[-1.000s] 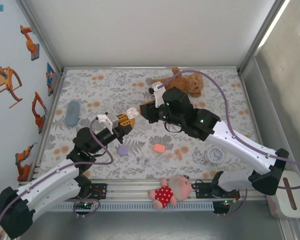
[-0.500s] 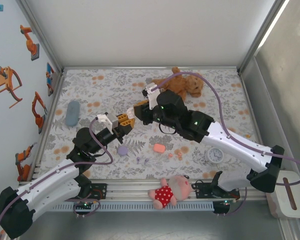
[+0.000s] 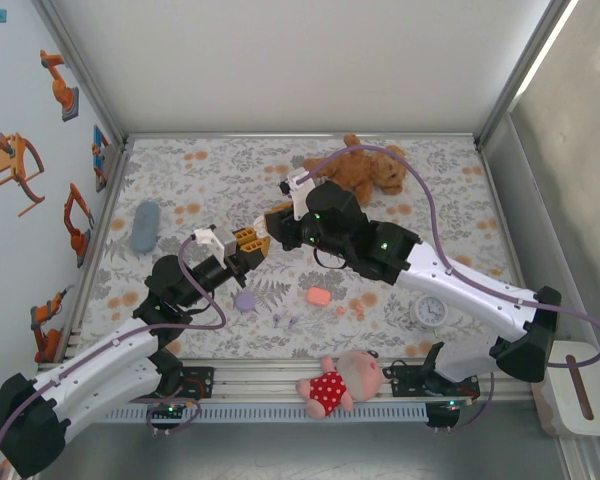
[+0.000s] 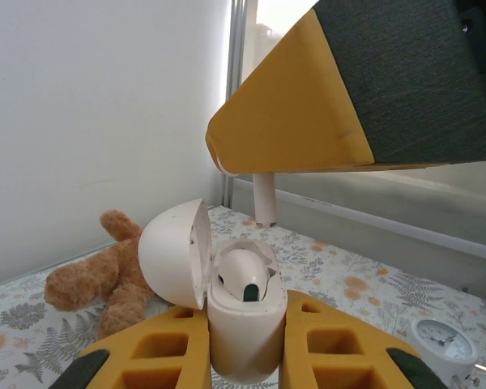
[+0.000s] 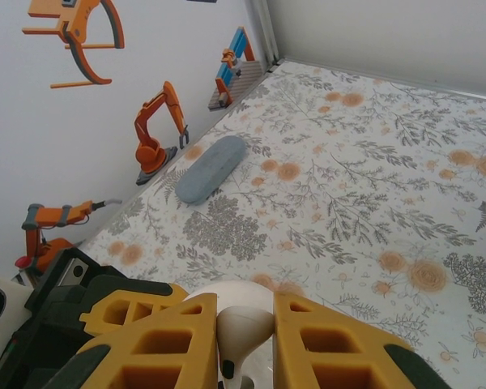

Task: Insert wireless bluetooth earbuds into charging case

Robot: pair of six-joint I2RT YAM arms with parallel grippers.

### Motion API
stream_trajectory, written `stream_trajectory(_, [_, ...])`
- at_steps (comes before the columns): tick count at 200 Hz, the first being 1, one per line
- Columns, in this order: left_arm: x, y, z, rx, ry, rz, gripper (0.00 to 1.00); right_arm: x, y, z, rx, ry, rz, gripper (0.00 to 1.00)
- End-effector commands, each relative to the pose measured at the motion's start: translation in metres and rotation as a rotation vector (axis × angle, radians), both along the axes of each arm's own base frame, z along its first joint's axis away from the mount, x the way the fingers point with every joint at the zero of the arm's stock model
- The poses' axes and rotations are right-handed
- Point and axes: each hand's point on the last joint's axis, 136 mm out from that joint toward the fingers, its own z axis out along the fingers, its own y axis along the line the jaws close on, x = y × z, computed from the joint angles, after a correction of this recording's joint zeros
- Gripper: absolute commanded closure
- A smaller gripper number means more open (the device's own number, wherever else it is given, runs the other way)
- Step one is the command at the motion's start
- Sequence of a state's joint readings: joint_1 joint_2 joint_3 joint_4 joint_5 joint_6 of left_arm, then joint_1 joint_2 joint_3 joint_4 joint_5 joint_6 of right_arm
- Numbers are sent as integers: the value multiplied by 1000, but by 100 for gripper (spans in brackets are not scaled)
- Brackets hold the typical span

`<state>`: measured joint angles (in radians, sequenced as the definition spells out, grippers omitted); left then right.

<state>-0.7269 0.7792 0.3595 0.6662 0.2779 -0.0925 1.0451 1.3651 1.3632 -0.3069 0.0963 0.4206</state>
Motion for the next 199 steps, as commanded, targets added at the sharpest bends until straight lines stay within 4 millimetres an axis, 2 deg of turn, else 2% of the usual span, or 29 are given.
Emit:
stream_trajectory(1, [-7,1,30,-60,-62,-22,100,2,0,-3,-8,-20,-12,80])
stream_trajectory(115, [-8,1,31,-62,-64,-23,100,3,3,-9,-15,-19,-8,80])
stream_trajectory(199, [-7,3,32,-67,-67,-11,100,-4,4,-12,-17,7,23,80])
